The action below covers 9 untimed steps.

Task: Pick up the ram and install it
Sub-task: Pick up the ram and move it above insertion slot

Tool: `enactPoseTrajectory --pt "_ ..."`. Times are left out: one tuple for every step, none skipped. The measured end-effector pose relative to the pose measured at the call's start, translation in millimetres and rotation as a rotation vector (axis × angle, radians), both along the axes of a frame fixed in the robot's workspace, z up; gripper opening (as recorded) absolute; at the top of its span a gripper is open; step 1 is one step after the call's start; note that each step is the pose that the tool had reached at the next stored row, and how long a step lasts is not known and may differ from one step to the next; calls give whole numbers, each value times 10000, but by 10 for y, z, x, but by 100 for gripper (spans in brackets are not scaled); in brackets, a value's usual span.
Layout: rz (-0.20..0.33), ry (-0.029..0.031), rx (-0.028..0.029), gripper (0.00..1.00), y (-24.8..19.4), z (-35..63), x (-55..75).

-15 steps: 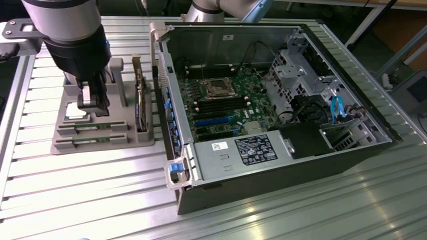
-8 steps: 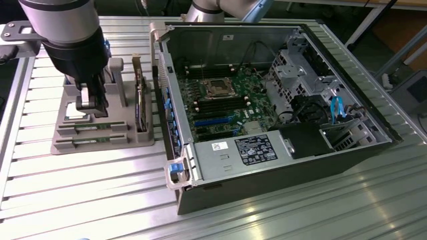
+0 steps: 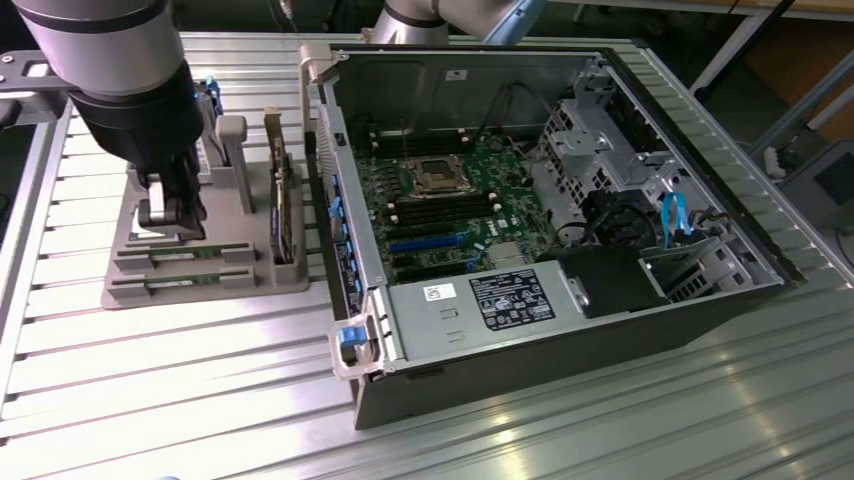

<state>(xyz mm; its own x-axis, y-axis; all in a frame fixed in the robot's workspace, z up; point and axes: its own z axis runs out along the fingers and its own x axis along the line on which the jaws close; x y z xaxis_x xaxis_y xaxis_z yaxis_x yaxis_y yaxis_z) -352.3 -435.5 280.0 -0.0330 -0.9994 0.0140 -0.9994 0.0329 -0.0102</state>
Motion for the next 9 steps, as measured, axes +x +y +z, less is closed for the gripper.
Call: enactPoseTrajectory --pt "0 2 -2 29 -1 -10 -5" --pt "0 3 -2 29 -1 -17 -7" --pt "0 2 -1 29 0 -22 -8" --pt "0 0 -1 29 0 -33 -10" --pt "0 1 -1 29 0 -43 -11" --pt "0 1 -1 29 -1 -55 -15" --pt "-1 1 -1 29 -1 -64 -21" --pt "0 1 -2 29 -1 -68 -21" --pt "0 2 -2 29 -1 -75 -22"
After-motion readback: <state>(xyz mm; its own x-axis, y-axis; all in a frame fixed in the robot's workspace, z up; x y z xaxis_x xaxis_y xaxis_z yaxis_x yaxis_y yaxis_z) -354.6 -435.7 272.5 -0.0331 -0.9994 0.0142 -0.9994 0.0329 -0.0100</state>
